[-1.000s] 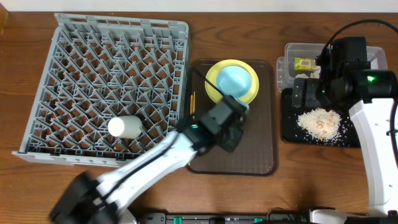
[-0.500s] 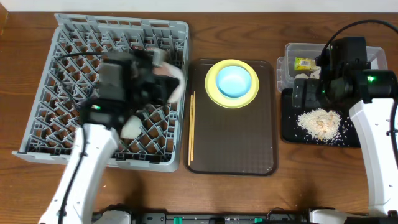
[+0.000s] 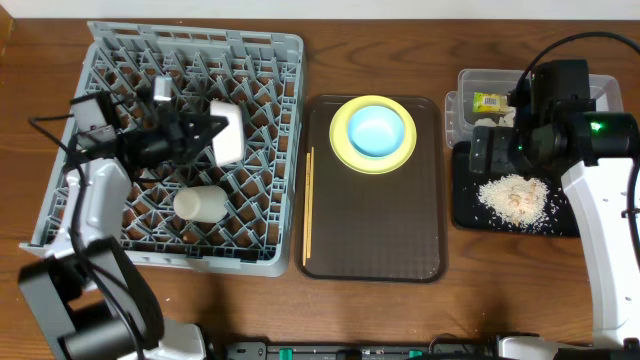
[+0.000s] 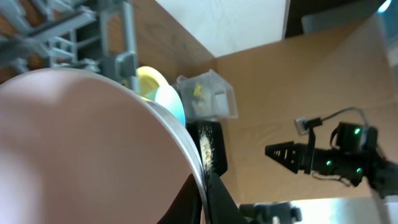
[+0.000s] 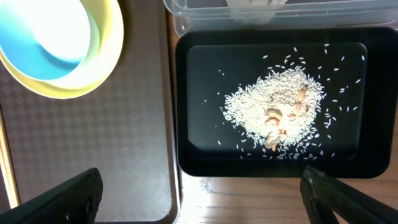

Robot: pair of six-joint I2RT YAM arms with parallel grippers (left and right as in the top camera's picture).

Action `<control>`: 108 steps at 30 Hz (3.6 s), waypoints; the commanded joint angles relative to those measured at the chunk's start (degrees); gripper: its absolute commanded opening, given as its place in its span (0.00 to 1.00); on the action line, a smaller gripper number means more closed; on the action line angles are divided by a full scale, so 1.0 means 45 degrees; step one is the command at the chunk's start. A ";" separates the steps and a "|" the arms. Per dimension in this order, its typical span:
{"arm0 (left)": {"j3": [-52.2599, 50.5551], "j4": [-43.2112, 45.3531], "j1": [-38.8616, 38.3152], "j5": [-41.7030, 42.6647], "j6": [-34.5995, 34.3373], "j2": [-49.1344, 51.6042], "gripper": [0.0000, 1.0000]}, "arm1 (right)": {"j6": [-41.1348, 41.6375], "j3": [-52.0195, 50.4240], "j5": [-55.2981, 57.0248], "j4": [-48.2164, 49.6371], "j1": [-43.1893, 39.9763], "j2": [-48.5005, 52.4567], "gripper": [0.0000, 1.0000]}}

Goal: Sort waste into correct bins and load items into the dishwasher
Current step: 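Place the pink bowl into the dish rack with the left gripper, then reach the left gripper to the yellow plate with blue bowl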

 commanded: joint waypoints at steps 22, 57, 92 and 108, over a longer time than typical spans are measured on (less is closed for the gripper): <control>0.0136 -0.0379 0.3327 -0.0748 0.0019 0.1171 0.75 | 0.0170 0.0073 0.0131 -0.0058 -0.0068 -0.0058 0.99; 0.4993 -0.3322 -0.8344 -1.5334 -0.0418 -0.2482 0.95 | 0.0359 0.0073 0.0894 -0.0413 -0.1695 -0.0058 0.99; 0.5566 -0.0865 -1.3012 -1.5431 0.1807 0.5251 0.83 | 0.0364 0.0068 0.0831 -0.0554 -0.1870 -0.0058 0.99; 0.5421 -0.1103 -1.3012 -1.5620 0.1812 0.5809 0.27 | 0.0359 0.0068 0.0835 -0.0714 -0.1875 -0.0058 0.99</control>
